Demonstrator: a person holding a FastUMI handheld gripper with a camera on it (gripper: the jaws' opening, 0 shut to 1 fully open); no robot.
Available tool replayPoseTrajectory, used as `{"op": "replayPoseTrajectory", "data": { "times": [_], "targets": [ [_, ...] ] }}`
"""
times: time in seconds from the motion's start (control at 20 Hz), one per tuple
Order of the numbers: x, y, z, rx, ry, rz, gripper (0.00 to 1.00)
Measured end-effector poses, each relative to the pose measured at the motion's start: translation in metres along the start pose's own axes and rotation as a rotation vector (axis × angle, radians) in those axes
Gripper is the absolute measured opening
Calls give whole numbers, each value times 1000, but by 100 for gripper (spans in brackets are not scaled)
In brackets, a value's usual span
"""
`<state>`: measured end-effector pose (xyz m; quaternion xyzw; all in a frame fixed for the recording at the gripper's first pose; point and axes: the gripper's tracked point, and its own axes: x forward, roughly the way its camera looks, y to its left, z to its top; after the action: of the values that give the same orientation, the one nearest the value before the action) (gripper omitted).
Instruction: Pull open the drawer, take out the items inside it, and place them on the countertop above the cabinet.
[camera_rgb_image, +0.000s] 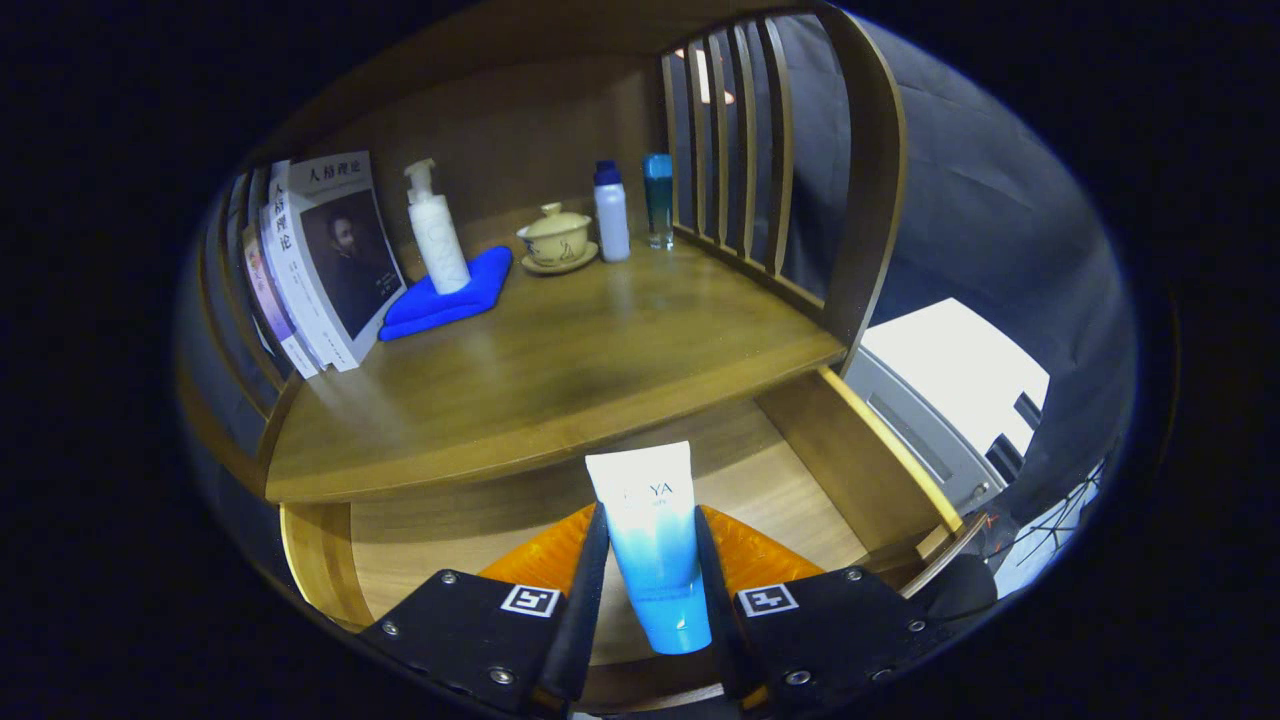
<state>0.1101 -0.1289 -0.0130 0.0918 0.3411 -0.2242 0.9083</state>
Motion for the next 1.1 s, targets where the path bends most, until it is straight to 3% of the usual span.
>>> {"op": "replayPoseTrajectory", "data": {
  "times": [0.5, 1.1],
  "targets": [
    [-18, 45, 66, -92, -117, 59, 50],
    [62, 54, 78, -126, -26, 110, 50]
  ]
}}
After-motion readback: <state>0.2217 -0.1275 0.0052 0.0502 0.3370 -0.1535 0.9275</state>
